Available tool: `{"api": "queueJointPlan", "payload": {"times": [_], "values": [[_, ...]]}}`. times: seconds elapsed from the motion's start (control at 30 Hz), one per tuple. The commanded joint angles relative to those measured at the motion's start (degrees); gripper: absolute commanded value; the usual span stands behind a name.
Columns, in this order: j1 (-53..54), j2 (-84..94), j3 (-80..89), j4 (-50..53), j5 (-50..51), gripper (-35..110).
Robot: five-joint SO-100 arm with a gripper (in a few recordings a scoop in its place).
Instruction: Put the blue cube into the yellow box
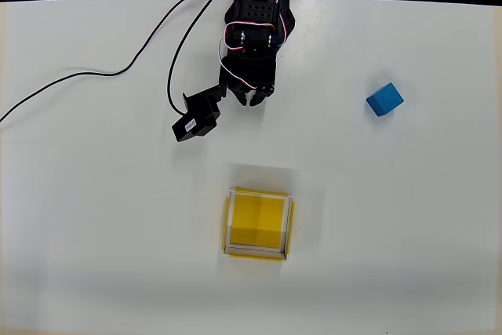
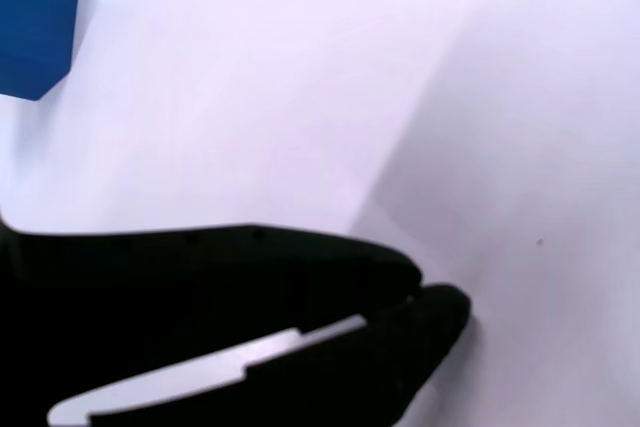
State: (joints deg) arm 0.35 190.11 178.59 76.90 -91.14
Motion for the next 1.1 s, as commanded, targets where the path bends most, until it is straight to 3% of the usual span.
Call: {"api": "queueJointPlan", "payload": {"times": [0.0,0.5,0.87,1.07], "values": [[1.4,1.2,1.7,0.8,-0.6,1],[0.3,-0.3,1.7,0.0,-2.2,0],[-4.6,-21.2,-10.1,-27.2,-1.8,1],[-12.0,-31.9,-24.7,-28.7,2.8,10]]}}
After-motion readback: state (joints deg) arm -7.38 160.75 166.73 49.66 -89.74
